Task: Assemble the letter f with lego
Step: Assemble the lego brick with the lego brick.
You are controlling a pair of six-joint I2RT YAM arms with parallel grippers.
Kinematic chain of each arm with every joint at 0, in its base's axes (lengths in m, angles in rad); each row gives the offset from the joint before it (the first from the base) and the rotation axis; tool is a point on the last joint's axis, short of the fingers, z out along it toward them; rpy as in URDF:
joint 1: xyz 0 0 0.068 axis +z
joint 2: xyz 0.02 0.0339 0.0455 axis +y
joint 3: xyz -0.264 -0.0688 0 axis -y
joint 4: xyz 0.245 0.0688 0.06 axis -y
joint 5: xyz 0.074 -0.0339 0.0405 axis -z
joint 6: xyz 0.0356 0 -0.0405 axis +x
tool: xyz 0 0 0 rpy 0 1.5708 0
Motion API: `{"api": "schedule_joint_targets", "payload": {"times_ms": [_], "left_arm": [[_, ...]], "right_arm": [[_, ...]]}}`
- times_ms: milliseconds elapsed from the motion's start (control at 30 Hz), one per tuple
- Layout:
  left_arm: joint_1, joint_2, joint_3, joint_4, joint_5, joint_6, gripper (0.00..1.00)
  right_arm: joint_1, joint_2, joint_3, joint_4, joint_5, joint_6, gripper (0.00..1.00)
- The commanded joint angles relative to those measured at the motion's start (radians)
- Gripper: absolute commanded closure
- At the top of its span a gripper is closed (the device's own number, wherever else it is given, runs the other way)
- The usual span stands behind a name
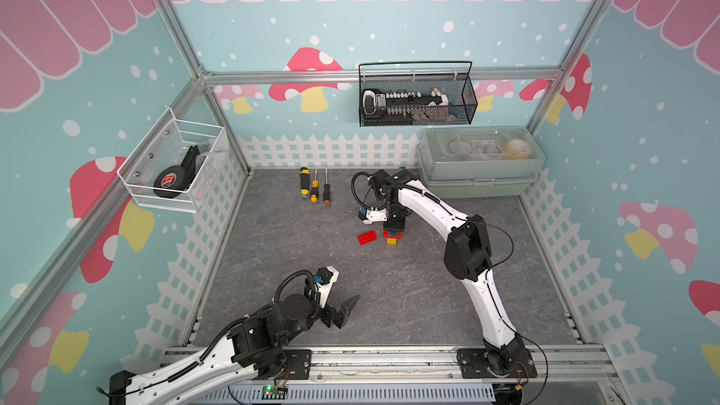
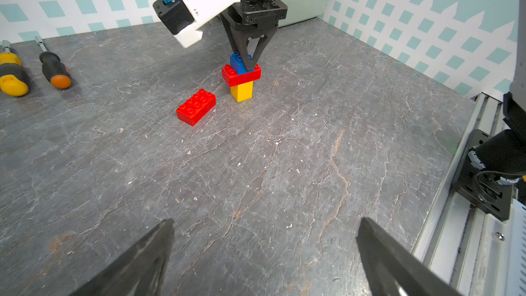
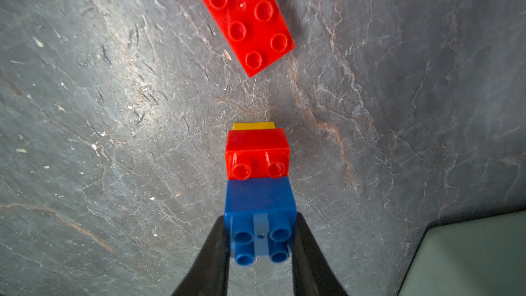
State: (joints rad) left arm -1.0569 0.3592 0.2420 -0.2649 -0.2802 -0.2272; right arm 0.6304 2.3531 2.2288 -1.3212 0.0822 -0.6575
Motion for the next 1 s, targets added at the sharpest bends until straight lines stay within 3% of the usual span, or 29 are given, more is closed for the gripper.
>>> {"api": "schedule_joint_targets", "payload": {"times_ms": [0,500,967], "left_arm": [[-0.007,-0.002,-0.004,0.012,0.000,0.017,0.01],[-0.007,-0.003,-0.004,0.011,0.001,0.017,0.01],[-0.008,-0.003,-0.004,0.013,0.003,0.017,0.01]], "right_arm": [[0.019,0.119,-0.055,-0.015,-0.063,0.001,0.69],[0.012,0.047,-0.085,0.010,-0.099,0.005,0.64],[-0.010,-0.023,-0.125,0.063,-0.134,0.027,0.54]]}}
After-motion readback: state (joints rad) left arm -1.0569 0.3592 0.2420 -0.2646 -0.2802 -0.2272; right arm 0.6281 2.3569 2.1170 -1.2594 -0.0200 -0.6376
